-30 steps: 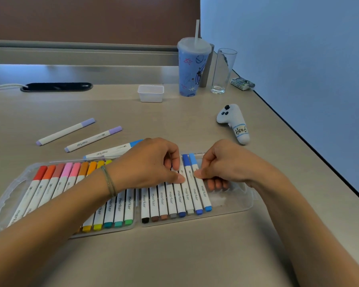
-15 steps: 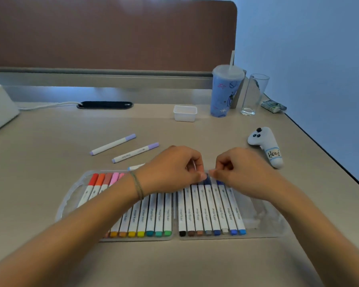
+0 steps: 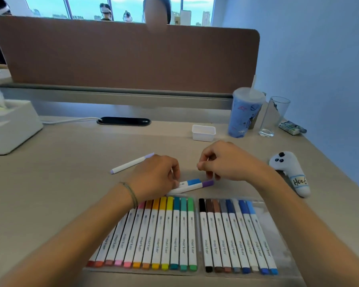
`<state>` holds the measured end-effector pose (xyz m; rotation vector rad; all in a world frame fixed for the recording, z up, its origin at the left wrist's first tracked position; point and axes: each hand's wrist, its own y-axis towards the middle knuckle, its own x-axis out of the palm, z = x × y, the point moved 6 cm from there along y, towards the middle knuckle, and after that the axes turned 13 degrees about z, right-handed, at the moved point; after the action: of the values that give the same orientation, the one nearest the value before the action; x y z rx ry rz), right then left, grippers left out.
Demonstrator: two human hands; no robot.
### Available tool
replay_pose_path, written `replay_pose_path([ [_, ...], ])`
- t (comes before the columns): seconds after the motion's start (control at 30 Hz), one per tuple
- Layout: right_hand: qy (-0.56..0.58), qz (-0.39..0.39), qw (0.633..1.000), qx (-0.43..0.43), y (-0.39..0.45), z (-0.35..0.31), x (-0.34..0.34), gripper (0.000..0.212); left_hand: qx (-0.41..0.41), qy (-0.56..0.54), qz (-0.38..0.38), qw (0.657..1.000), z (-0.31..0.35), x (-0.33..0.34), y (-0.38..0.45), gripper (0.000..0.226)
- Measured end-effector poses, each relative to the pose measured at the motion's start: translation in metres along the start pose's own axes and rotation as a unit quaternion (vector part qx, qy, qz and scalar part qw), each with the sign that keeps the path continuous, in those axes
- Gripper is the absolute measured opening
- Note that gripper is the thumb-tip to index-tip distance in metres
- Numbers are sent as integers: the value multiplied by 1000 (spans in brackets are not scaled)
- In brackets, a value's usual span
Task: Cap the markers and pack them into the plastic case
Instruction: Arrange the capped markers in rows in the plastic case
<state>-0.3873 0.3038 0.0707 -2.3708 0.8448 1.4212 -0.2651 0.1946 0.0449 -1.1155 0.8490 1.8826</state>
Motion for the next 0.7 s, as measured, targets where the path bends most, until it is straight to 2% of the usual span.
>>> replay_pose_path([
  [0.13, 3, -9, 1000, 4, 4, 3, 8, 13, 21, 36, -11, 999, 3, 8, 4, 17],
  [0.33, 8, -9, 1000, 14, 11, 11, 12, 12, 42, 114, 9, 993, 4, 17, 6, 11],
  [0.43, 19, -2, 1000, 21, 10, 12, 5, 11, 12, 43, -4, 999, 0, 12, 6, 13],
  [0.57, 32, 26, 999, 19, 9, 14, -4, 10, 3, -29, 32, 999, -4, -12, 13, 9],
  [0.7, 23, 34, 999, 8, 9, 5, 5, 9, -24, -61, 45, 997, -14, -39, 17, 23],
])
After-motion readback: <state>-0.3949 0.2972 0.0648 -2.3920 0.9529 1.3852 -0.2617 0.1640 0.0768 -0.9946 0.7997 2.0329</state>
